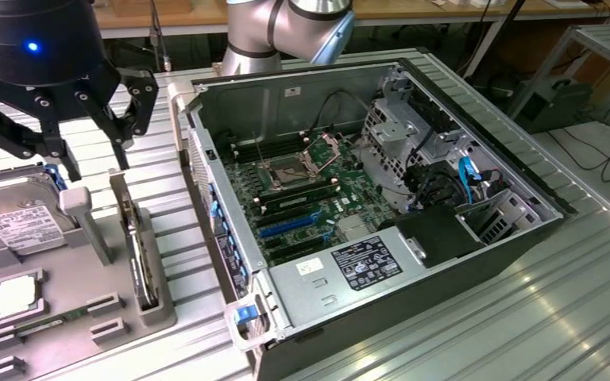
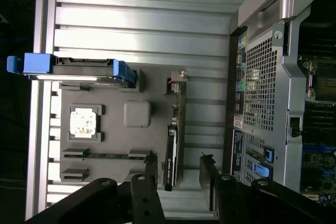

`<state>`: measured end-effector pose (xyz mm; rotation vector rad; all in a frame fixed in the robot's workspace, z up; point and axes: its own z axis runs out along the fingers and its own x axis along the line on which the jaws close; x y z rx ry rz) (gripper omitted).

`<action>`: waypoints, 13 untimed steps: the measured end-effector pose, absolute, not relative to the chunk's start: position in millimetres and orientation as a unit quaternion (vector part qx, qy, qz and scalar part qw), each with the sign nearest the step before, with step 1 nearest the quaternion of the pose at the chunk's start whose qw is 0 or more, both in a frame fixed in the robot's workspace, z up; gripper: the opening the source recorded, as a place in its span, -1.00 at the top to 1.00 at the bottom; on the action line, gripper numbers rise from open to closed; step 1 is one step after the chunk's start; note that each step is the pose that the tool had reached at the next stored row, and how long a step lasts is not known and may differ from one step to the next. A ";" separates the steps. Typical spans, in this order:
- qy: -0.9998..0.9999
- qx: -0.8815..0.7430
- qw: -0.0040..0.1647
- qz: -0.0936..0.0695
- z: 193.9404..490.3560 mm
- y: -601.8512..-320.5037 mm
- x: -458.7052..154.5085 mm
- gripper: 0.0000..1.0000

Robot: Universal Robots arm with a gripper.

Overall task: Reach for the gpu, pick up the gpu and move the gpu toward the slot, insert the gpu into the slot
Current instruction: 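Pick up the gpu and move the gpu toward the slot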

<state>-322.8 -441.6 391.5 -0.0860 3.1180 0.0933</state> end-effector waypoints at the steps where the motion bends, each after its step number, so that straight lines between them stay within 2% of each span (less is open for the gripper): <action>1: 0.999 -0.028 0.010 0.030 391.5 -441.6 -322.9 0.04; 2: 0.999 -0.028 0.010 0.030 391.5 -441.7 -322.9 -0.20; 13: 1.000 -0.016 0.009 0.024 383.1 -444.7 -322.9 -0.20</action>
